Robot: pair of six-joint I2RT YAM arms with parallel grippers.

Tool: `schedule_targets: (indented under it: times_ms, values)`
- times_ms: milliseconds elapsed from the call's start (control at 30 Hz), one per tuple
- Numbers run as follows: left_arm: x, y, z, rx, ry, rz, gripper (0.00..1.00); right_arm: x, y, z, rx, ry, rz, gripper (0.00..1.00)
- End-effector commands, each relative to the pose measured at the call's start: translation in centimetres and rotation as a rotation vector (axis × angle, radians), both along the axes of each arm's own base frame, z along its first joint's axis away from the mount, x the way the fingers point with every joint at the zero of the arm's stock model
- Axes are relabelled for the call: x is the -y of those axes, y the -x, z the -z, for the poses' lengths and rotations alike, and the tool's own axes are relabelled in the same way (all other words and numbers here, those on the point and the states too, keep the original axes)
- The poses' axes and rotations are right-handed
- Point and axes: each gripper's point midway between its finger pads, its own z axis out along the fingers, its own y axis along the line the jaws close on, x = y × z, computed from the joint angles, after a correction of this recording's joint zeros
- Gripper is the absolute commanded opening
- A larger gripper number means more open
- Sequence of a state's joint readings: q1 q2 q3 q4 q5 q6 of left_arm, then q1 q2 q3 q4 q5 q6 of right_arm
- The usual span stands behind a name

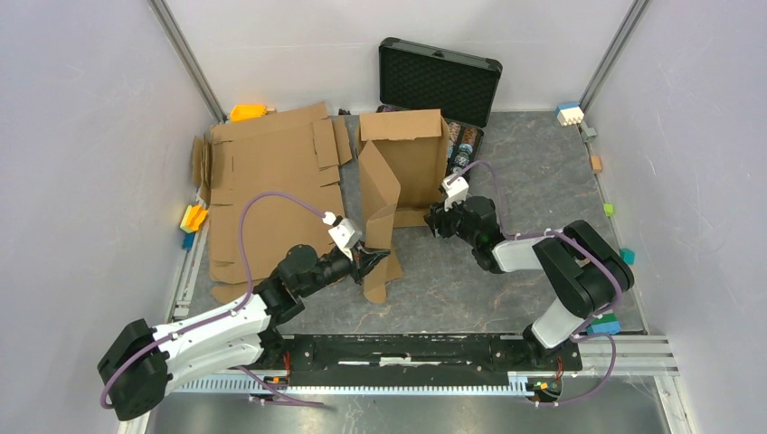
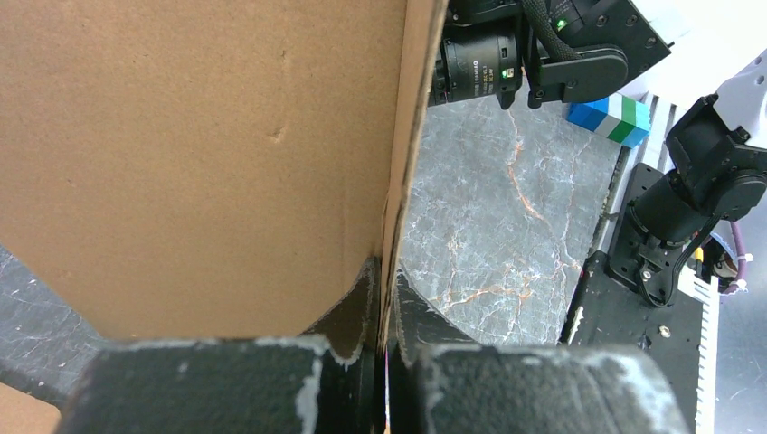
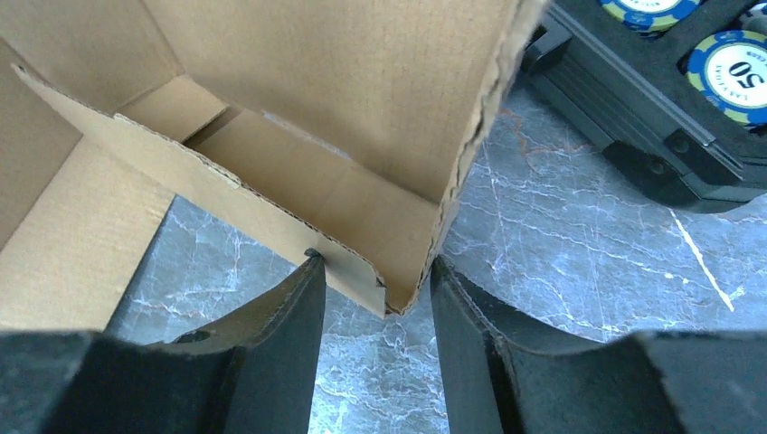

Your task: Fold the paper box

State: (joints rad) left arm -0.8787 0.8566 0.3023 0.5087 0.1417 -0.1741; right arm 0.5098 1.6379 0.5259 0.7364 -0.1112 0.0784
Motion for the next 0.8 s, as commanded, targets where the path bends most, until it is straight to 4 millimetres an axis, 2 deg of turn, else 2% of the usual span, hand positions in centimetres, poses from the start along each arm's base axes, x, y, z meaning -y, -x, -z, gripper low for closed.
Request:
schedule_targets:
  times_ms: [0,133,200,367,467,633,767]
  values:
    - [0.7,0.7,-0.1,-0.05,0.011,0.035,0.02,-0.4,-1.9,-2.9,0.068,-0.104,0.082,0.51]
    - [0.7,0.7,-0.1,-0.055,0.01,0.037,0.02,-1.0,-2.5,-3.7,0.077,-0.147,0.087,0.51]
    - [0.8,0.7,-0.1,-0.058,0.011,0.038,0.02,-1.4,-3.0,-3.4,0.063,-0.141,0.083,0.52]
    - [0.9,0.7,0.3,-0.069,0.004,0.043,0.02,-1.3,-4.3,-0.9,-0.038,-0.076,0.138,0.53]
    - [1.1,0.7,0.4,-0.073,0.005,0.047,0.02,-0.7,-4.9,-0.6,-0.055,-0.058,0.196,0.53]
    - [1.2,0.9,0.0,-0.076,0.016,0.056,0.02,-1.6,-5.2,-1.0,-0.034,-0.091,0.17,0.52]
    - [1.4,0.9,-0.1,-0.088,0.021,0.061,0.02,-2.5,-5.8,-1.2,-0.019,-0.106,0.149,0.42]
